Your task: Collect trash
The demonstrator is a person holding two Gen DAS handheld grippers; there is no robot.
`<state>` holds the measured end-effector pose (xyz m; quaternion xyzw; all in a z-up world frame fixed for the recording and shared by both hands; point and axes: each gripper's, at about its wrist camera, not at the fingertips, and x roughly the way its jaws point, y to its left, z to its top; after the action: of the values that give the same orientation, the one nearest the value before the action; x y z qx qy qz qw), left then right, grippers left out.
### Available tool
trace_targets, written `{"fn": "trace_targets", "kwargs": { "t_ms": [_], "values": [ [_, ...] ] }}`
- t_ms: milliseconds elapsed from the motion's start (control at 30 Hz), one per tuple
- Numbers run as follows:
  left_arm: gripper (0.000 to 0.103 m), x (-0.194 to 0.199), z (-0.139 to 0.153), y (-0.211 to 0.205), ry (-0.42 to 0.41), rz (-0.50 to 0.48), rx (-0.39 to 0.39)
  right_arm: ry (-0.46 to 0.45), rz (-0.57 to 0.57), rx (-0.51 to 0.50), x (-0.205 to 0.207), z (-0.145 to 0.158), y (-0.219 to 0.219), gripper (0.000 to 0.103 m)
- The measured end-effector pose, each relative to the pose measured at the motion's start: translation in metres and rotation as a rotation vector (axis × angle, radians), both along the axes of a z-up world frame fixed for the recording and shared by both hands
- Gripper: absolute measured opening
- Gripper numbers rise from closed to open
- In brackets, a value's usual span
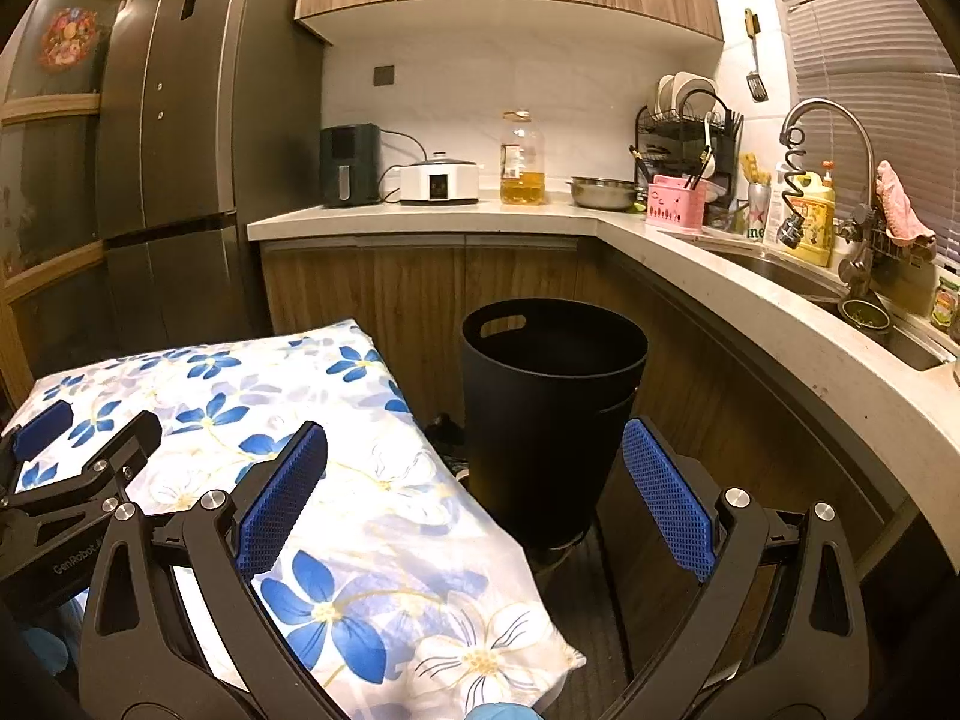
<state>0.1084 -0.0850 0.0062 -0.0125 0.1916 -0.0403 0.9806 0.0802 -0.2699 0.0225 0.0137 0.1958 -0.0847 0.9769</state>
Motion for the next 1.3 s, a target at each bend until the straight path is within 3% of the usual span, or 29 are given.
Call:
{"fn": "trace_targets", "kwargs": {
  "t_ms": [433,1300],
  "values": [
    [0.097,-0.02,0.0,0.012,-0.005,0.01,-0.004,-0.008,0.015,-0.004,-0.015,0.002,0.011,0.097],
    [0.097,-0.023,0.004,0.014,-0.003,0.016,-0.01,0.005,0.038,-0.014,-0.015,0.001,0.022,0.097]
  ]
}}
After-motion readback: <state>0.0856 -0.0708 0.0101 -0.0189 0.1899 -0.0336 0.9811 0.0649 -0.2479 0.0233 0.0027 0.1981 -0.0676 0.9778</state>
